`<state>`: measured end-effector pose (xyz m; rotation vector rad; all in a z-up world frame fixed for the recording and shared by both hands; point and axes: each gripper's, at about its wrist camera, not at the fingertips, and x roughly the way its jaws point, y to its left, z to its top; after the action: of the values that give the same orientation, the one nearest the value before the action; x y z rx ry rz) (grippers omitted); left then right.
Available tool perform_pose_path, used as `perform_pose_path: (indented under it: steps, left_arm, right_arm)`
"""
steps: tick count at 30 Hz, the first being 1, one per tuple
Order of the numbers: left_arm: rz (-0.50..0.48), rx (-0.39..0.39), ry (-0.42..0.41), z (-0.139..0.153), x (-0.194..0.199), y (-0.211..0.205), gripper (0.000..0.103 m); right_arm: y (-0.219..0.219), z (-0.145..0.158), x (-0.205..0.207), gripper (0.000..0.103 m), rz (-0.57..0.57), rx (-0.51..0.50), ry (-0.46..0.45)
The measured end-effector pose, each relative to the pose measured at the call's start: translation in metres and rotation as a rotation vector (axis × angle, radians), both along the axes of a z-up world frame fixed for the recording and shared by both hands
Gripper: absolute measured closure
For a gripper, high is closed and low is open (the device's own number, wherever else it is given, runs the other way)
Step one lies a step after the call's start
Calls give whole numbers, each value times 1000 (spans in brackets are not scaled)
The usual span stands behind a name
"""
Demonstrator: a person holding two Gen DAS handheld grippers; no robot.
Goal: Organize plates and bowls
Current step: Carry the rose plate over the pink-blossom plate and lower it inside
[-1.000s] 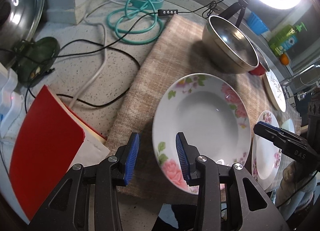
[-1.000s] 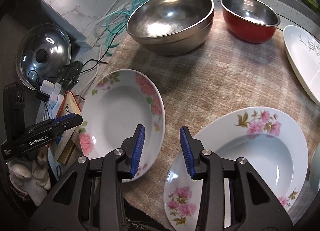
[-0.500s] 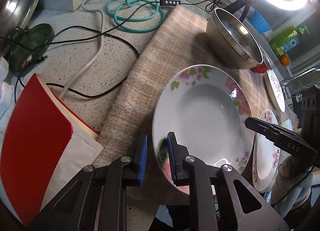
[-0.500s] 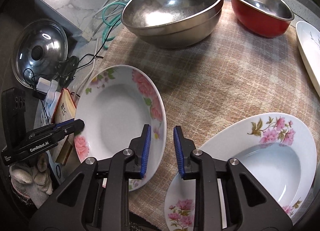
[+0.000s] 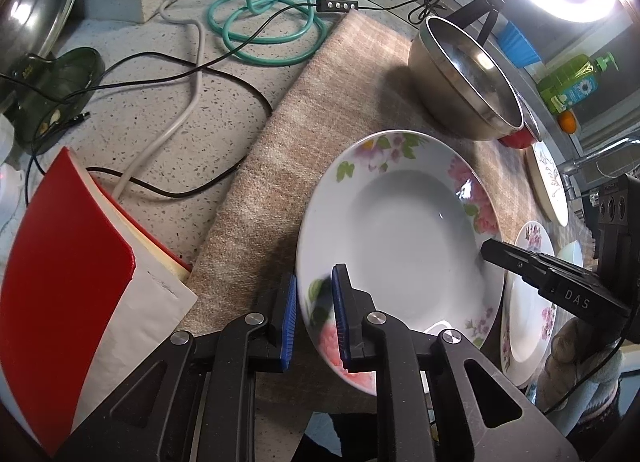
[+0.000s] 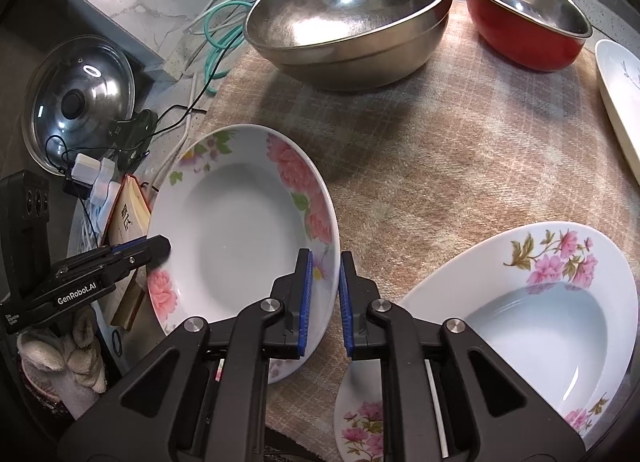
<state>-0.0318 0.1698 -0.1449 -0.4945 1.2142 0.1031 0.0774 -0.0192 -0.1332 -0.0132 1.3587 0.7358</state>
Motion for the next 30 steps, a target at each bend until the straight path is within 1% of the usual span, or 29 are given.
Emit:
perform_pose_path:
  steps: [6, 11, 16, 23, 30]
  left_arm:
    - [-3, 11, -6, 6, 1, -2, 88]
    - [-10, 24, -30, 17, 2, -4, 88]
    - [-32, 34, -52, 28, 6, -12, 88]
    - [-86, 22, -75, 37, 18, -38, 88]
    - [-173, 5, -84, 38, 31, -79, 88]
  right_arm:
    - [-5, 2, 0, 90, -21, 10, 13]
    - [-12, 14, -1, 90, -31, 27, -3]
    - [-28, 24, 0, 90, -56, 45, -7]
    - [-65, 33, 1, 90, -113, 51, -10]
    - [-116, 34, -1, 90, -187, 32, -1]
